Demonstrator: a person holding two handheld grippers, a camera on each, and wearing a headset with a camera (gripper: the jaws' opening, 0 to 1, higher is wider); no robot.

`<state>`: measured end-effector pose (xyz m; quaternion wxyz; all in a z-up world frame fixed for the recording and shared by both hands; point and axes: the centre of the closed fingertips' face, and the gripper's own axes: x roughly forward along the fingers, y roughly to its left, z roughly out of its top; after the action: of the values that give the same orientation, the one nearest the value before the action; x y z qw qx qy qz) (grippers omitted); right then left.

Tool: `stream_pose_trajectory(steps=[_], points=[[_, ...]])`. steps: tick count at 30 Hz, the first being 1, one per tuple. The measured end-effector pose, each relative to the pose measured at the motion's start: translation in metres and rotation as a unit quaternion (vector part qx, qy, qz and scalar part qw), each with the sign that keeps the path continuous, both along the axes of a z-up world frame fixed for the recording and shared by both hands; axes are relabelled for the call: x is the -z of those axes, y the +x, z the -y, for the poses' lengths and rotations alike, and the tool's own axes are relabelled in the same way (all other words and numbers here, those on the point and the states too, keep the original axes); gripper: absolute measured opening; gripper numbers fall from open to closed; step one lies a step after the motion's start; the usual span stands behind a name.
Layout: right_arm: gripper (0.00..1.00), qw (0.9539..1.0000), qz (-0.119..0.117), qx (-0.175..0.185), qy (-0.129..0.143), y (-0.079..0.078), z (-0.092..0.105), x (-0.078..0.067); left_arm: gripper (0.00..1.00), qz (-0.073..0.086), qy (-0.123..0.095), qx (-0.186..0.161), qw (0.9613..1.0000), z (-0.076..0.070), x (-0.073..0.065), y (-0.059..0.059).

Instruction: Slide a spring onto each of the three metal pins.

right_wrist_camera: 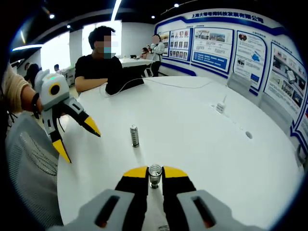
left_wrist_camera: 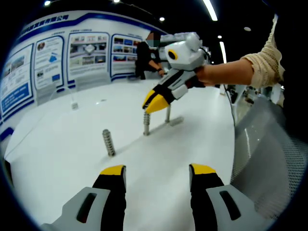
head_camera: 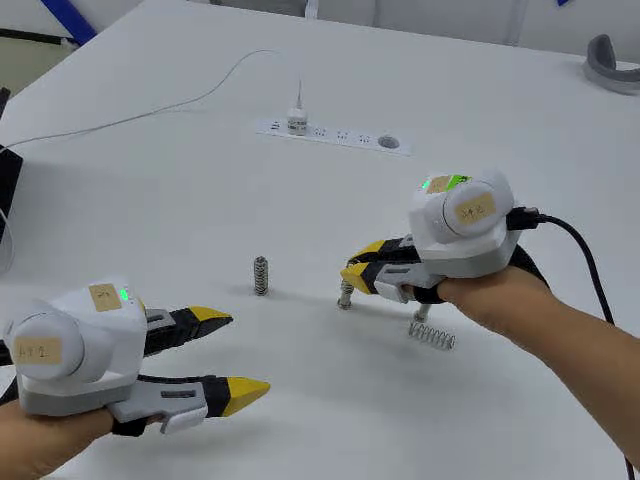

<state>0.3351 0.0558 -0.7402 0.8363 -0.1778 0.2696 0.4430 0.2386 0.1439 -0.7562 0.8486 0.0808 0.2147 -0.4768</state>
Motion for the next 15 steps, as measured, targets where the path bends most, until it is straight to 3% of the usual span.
stream_pose_trajectory(steps=[15], points=[[0.12,1.0000,-0.002,0.003,-0.009,0.002,-0.002,0.012,0.53,-0.001,0.001,-0.002,1.0000,-0.001,0.001,0.001]])
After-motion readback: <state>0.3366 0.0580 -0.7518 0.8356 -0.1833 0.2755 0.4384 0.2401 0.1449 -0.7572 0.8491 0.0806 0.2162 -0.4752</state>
